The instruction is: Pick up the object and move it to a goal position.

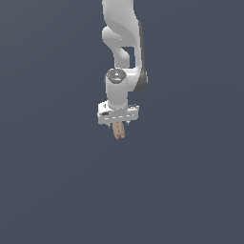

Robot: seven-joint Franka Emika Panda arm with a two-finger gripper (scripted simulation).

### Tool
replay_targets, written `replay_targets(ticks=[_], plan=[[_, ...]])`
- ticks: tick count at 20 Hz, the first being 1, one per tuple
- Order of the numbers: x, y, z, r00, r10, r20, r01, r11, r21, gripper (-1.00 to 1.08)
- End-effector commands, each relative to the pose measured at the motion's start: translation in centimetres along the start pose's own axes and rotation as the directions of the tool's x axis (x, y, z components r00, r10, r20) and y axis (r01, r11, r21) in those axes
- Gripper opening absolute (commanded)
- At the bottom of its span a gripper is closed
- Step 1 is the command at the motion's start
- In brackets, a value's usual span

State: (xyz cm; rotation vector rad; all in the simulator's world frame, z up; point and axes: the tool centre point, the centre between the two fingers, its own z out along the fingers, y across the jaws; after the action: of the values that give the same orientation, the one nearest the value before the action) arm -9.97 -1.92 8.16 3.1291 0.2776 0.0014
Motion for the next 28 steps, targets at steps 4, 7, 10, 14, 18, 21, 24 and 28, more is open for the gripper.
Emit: replay_targets(ticks=[4,7,10,14,18,21,24,28], plan=[[-0.2,0.0,2.4,1.000,-0.001,0.001,0.001,1.000,0.000,1.00],[-0.2,-0.1,3.5,1.000,-0.002,0.001,0.002,1.000,0.000,1.00],[-0.1,0.0,4.0,1.000,-0.002,0.001,0.002,1.000,0.000,1.00],[-0.1,0.0,4.1,1.000,-0.002,0.001,0.002,1.000,0.000,-1.00],[-0.1,0.0,4.1,1.000,-0.002,0.001,0.002,1.000,0.000,-1.00],[-0.1,0.0,4.1,1.000,-0.002,0.001,0.002,1.000,0.000,-1.00],[-0.2,0.0,4.0,1.000,-0.001,0.000,0.001,1.000,0.000,-1.00],[-0.2,-0.4,3.5,1.000,-0.001,0.000,0.001,1.000,0.000,-1.00]])
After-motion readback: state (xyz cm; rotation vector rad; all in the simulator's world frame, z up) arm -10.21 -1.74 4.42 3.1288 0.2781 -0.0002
